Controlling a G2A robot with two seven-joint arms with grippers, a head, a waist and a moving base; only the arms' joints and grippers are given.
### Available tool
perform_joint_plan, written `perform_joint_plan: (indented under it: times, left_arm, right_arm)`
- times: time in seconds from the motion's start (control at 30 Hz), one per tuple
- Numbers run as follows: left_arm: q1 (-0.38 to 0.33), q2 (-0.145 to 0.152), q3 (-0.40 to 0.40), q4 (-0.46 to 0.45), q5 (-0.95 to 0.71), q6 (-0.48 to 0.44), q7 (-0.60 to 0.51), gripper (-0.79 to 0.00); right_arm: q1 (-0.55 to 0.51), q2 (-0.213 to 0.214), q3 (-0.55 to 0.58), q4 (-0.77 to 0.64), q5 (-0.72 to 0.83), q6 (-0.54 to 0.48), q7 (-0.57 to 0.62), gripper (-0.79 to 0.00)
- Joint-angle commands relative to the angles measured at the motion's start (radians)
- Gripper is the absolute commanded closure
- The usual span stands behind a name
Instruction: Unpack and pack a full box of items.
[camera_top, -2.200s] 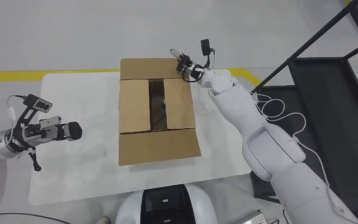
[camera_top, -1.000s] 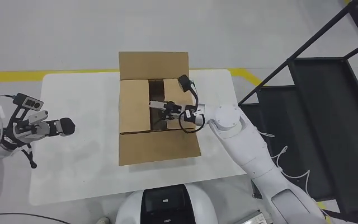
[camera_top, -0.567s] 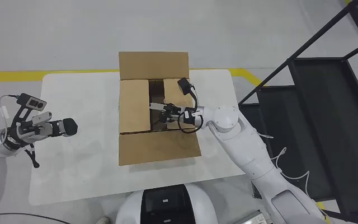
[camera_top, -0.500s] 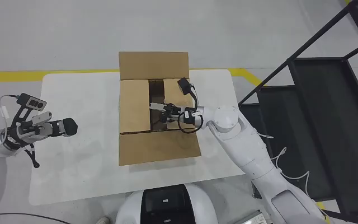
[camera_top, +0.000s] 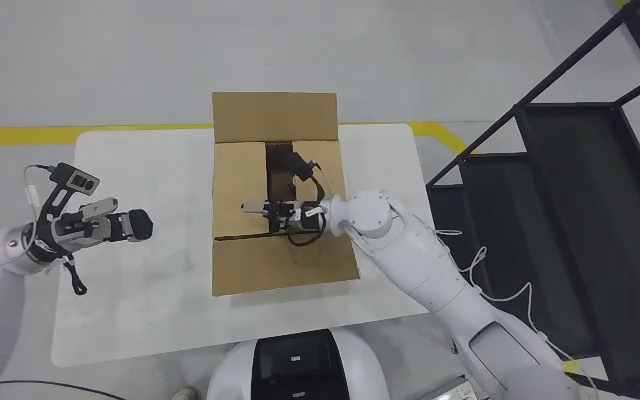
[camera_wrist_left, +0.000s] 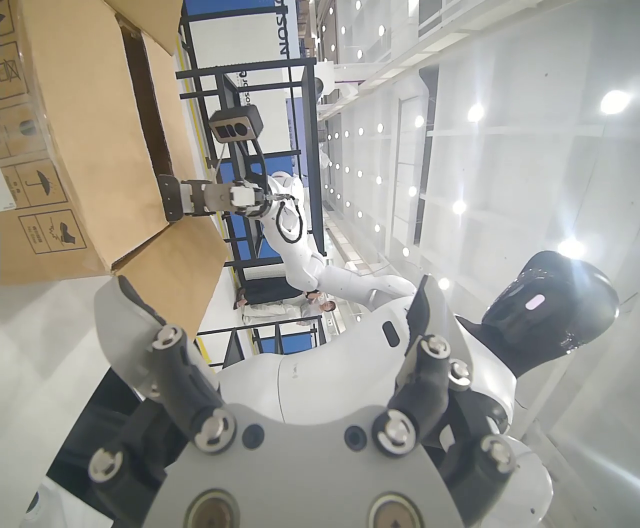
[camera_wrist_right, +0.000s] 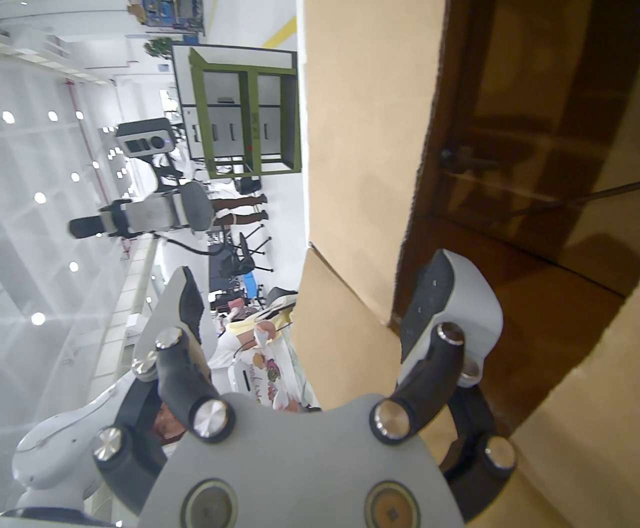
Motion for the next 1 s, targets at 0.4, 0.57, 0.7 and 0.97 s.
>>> perform_joint_plan:
  times: [0.4, 0.57, 0.7, 0.97]
  left_arm:
    - [-0.022, -0.009, -0.004, 0.054, -0.068, 0.016, 0.027, -0.785]
    - [-0.028, -0.012, -0.044, 0.058, -0.14, 0.0, 0.068, -0.785]
    - [-0.009, -0.016, -0.087, 0.04, -0.245, -0.006, 0.073, -0.785]
    - [-0.008, -0.019, -0.078, 0.071, -0.239, 0.081, 0.045, -0.785]
  right_arm:
    - [0.016, -0.041, -0.016, 0.005, 0.265, -0.241, 0.067, -0.785]
    - [0.08, -0.08, -0.116, 0.04, 0.261, -0.318, 0.08, -0.785]
    - [0.158, -0.141, -0.225, 0.16, 0.309, -0.366, 0.057, -0.785]
    - [0.265, -0.26, -0.356, 0.405, 0.394, -0.437, 0.045, -0.785]
